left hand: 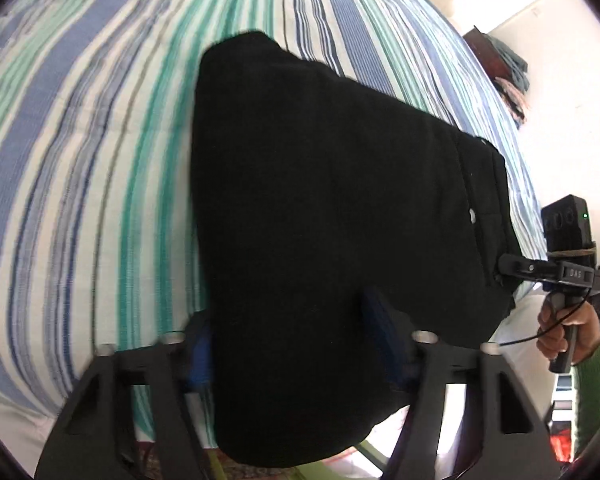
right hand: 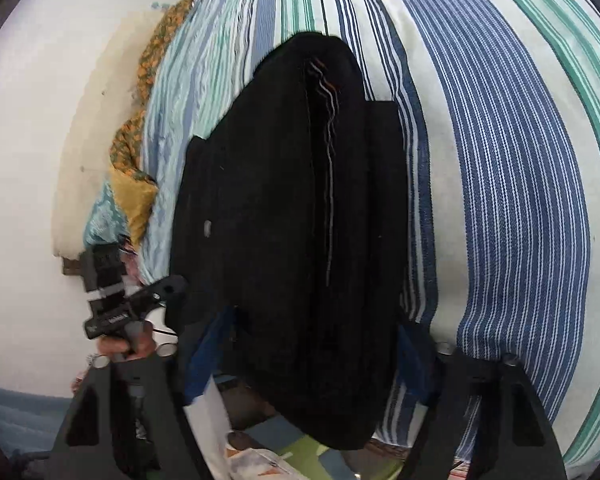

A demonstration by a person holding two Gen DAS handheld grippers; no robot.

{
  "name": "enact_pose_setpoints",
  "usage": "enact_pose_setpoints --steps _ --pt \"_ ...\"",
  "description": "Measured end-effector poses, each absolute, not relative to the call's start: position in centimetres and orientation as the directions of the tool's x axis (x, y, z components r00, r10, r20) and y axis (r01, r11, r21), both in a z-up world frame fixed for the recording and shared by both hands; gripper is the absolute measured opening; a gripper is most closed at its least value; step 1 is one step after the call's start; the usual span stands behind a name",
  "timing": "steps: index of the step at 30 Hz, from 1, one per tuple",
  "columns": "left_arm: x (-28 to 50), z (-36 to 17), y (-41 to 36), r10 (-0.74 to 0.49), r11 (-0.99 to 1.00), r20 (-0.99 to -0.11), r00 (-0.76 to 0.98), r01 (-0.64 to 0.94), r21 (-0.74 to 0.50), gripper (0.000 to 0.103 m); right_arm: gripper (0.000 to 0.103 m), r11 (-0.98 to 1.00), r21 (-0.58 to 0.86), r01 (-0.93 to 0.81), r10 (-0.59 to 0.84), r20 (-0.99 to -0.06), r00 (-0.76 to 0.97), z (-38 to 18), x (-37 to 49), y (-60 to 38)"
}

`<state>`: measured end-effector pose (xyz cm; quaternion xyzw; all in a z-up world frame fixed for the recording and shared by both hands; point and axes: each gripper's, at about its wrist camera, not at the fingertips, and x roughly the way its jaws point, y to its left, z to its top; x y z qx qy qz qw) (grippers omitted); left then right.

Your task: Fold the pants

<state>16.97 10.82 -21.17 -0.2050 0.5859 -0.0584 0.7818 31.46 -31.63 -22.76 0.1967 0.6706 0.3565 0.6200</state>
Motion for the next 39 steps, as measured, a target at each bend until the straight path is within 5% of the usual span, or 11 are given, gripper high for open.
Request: enact_pose_setpoints --steps 1,3,14,15,16,18,20,22,27,31,39 --pt "16.7 -20.2 11.0 -0.322 0.912 -0.886 0.334 -0.142 -0.385 0.032 0.051 0.669 0.72 -0.185 0.705 -0.693 -0.151 -22.6 31.5 -31.4" --pt "16.3 -18.1 10.9 -0.313 0.918 -0.867 0.387 -0.111 -0.381 0.028 0.04 0.64 0.739 -0.211 0.733 -0.67 -0.122 -21.3 31.4 -31.3" --pt "22.4 -7.9 13.8 -0.202 0.958 -0.731 0.652 -0.024 -0.286 0.032 0.035 0.515 0.745 -0.424 0.838 -0.542 0.066 -10.3 36.1 -28.3" --pt "23.3 -7.9 13.9 -0.167 0.967 -0.73 0.663 -0.033 -0.252 0.04 0.037 0.514 0.738 -0.437 0.841 -0.535 0.085 -9.6 36.8 -28.1" --pt "24.2 -8.5 13.9 -0.1 0.979 -0.738 0.667 -0.066 -0.192 0.062 0.039 0.517 0.728 -0.45 0.838 -0.536 0.096 -9.3 37.6 -27.6" --pt "24.0 -10.2 13.7 0.081 0.988 -0.741 0.666 -0.152 -0.029 0.083 0.066 0.603 0.658 -0.451 0.774 -0.619 0.131 -9.9 38.9 -27.2" --pt "22.4 -12.3 13.3 0.184 0.98 -0.738 0.649 -0.179 0.087 0.083 0.093 0.747 0.519 -0.416 0.631 -0.751 0.195 -10.9 39.3 -27.4" --pt "19.6 -14.4 12.9 0.205 0.976 -0.748 0.632 -0.185 0.111 0.084 0.093 0.838 0.369 -0.403 0.49 -0.833 0.256 -11.8 37.8 -28.1" --pt "14.3 -17.8 10.8 0.21 0.97 -0.799 0.564 -0.224 0.097 0.087 0.099 0.888 0.165 -0.429 0.336 -0.87 0.361 -13.0 29.8 -30.3" --pt "10.9 -16.6 9.0 0.244 0.958 -0.768 0.592 -0.27 0.097 0.099 0.103 0.908 0.107 -0.406 0.291 -0.856 0.426 -13.3 24.3 -31.8" --pt "8.3 -11.1 7.1 0.22 0.965 -0.722 0.656 -0.256 0.062 0.099 0.103 0.916 0.059 -0.398 0.279 -0.806 0.521 -10.0 17.4 -29.6"
